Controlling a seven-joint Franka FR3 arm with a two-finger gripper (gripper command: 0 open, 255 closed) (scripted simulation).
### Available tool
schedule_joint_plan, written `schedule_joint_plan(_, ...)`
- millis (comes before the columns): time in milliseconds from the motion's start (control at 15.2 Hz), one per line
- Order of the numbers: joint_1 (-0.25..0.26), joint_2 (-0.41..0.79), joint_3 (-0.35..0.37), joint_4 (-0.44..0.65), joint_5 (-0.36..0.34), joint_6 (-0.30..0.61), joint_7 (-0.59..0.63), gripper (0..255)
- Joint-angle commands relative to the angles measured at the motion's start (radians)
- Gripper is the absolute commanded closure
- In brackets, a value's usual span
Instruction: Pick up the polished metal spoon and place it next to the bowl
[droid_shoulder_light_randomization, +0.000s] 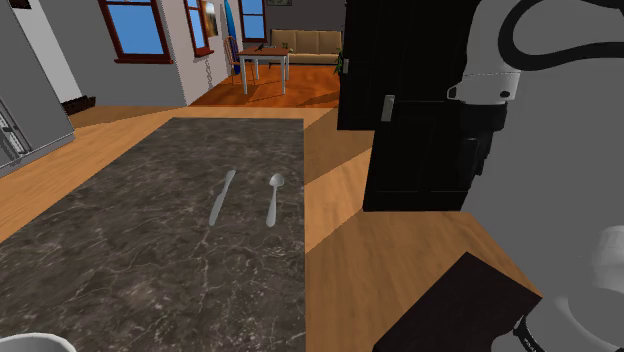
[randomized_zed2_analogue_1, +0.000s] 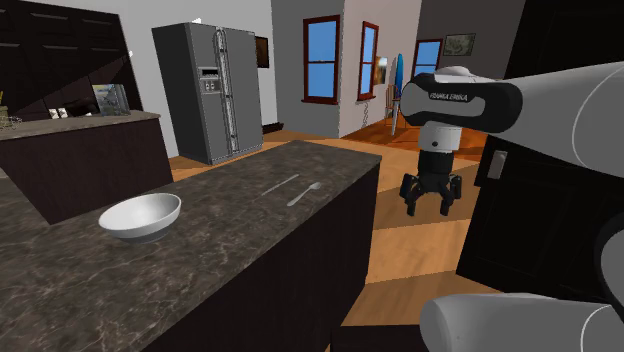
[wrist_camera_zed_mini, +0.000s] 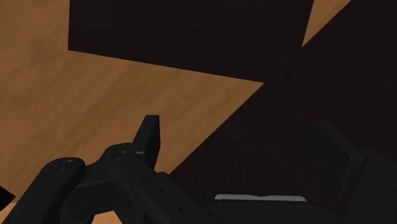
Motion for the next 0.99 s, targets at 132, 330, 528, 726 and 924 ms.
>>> schedule_joint_plan(132, 0.004, 0.017, 0.057, 0.005, 0.037, 0.033, 0.084, 0)
schedule_joint_plan(330, 0.007, 0.057, 0.141, 0.025, 0.084, 0.085, 0.210, 0)
schedule_joint_plan(528, 0.004, 0.114, 0.225, 0.059, 0.116, 0.139, 0.334, 0)
schedule_joint_plan(726, -0.005, 0.186, 0.306, 0.109, 0.132, 0.192, 0.460, 0)
schedule_joint_plan(924, -0.021, 0.273, 0.387, 0.173, 0.128, 0.241, 0.589, 0)
